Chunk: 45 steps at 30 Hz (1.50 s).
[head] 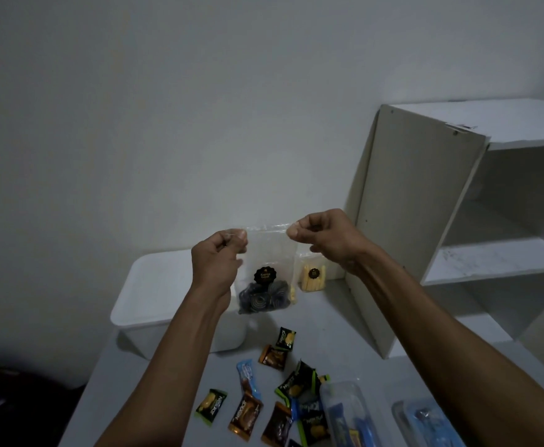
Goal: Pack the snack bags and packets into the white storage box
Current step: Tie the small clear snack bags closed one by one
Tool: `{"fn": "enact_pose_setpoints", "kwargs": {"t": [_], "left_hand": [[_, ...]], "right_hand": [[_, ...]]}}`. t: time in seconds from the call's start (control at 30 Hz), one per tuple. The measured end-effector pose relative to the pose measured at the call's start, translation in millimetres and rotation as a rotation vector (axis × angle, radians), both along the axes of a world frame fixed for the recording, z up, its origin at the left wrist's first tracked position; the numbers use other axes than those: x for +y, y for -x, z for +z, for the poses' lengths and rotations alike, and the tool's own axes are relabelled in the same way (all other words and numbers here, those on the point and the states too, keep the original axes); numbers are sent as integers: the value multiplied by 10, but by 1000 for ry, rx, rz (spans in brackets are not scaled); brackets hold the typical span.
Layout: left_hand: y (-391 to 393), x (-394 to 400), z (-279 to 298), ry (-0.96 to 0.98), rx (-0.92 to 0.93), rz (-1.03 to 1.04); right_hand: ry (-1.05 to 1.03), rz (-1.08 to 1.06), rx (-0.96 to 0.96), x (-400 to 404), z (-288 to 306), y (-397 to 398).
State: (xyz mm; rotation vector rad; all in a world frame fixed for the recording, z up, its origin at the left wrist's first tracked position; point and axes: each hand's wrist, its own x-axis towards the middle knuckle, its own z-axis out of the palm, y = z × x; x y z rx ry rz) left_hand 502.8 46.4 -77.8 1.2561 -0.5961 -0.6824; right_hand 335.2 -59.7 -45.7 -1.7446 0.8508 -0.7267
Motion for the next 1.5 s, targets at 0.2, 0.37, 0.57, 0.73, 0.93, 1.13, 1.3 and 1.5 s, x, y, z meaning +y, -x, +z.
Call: {"fn": "enact_pose_setpoints", "kwargs": {"t": [0.2,0.37,0.57,0.73,0.93,1.13,1.3,1.5], "left_hand": [[-55,11,-41,8,76,28],[-71,-27,-11,33,37,99],[-84,-57,-45,34,-3,66],[-23,-64,-67,10,-86,17],[69,-88,-103,2,-102,41],[13,-49,-99,9,-198,-12],[18,-35,-78,7,-321,-112],[27,-48,-134,-27,-289,-60]], "right_hand": [[-2,-53,-19,-27,-47,-6],[-33,-52,-64,10,-67,5],[-20,-123,-114,65,-118,-47],[-18,-37,-51,101,-107,-69],[53,-70,11,97,-149,-192],[18,48,80,102,-35,-124],[58,144,214,83,146,-91],[36,219,327,35,142,-67]]}}
